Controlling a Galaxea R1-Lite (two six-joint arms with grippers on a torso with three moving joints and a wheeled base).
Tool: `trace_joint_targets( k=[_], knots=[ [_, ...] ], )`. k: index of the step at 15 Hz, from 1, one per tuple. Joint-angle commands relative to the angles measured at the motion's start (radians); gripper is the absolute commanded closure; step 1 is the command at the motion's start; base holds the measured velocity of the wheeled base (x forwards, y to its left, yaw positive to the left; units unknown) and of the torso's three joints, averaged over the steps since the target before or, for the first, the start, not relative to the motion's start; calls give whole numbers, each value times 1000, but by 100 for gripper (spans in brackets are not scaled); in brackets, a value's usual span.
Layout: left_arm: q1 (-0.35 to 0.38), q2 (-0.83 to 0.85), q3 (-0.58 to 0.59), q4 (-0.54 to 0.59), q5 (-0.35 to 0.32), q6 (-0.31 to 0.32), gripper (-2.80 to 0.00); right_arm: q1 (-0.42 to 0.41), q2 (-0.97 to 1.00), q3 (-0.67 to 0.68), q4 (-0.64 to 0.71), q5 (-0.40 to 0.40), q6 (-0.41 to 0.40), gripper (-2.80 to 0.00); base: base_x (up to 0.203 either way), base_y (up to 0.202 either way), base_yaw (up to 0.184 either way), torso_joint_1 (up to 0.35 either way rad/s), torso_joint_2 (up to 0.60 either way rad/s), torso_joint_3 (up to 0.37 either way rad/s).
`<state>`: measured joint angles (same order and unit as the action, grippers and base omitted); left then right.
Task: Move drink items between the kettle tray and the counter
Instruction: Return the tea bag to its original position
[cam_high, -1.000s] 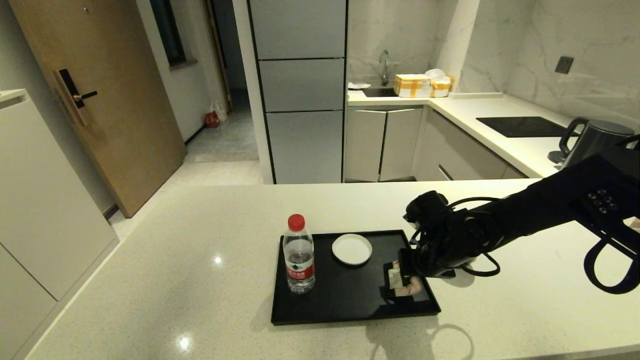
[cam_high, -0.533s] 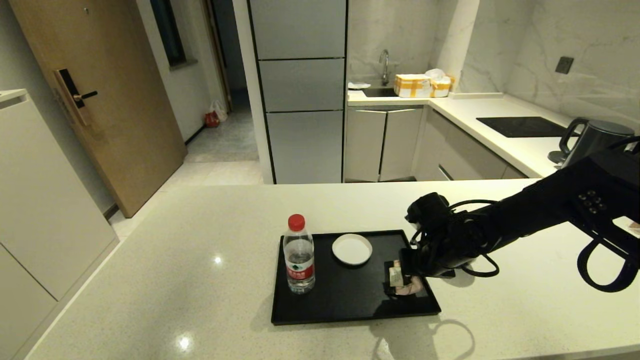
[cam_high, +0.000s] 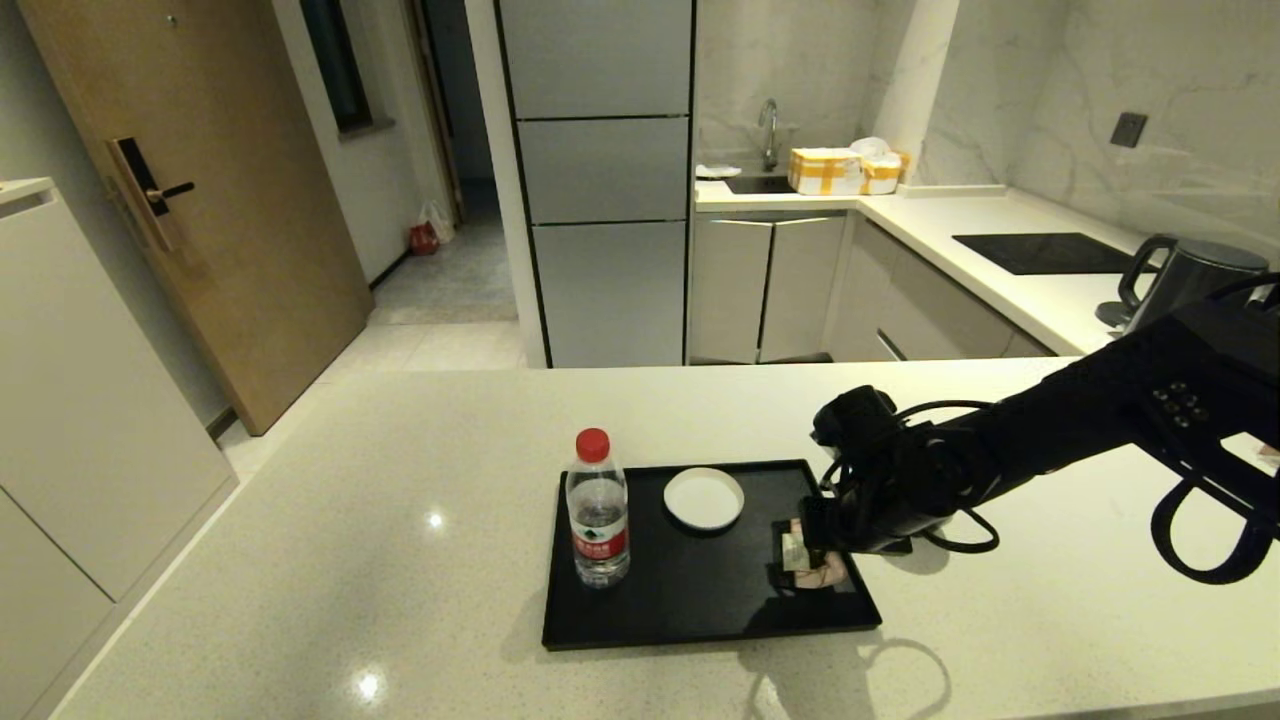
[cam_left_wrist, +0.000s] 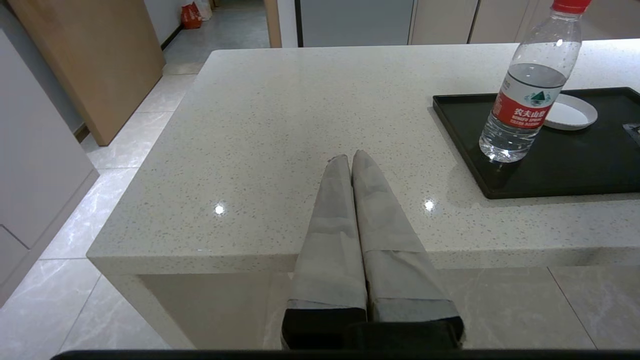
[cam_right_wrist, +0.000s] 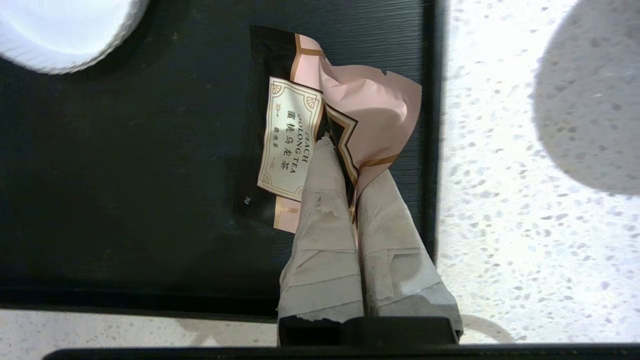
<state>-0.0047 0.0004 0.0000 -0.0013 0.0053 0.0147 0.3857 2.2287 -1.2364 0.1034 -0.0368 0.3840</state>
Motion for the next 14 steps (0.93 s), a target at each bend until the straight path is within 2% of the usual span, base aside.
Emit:
trace_joint_targets(
  k=[1, 7, 8, 9, 14],
  knots=[
    [0, -2, 2, 0, 1, 1, 0, 2, -6, 2, 1, 0, 3, 0, 0, 0, 0, 0, 0, 0],
    [0, -2, 2, 0, 1, 1, 0, 2, 5, -6, -16, -18, 11, 0, 0, 0, 0, 0, 0, 0],
    [0, -2, 2, 0, 1, 1, 0, 8, 7, 8, -33, -27, 12, -64, 0, 0, 0, 0, 0, 0],
    [0, -2, 2, 0, 1, 1, 0, 15, 12, 14, -50, -42, 12, -280, 0, 0, 0, 0, 0, 0],
    [0, -2, 2, 0, 1, 1, 0, 52, 8, 11, -54, -49, 15, -280, 0, 0, 0, 0, 0, 0]
  ],
)
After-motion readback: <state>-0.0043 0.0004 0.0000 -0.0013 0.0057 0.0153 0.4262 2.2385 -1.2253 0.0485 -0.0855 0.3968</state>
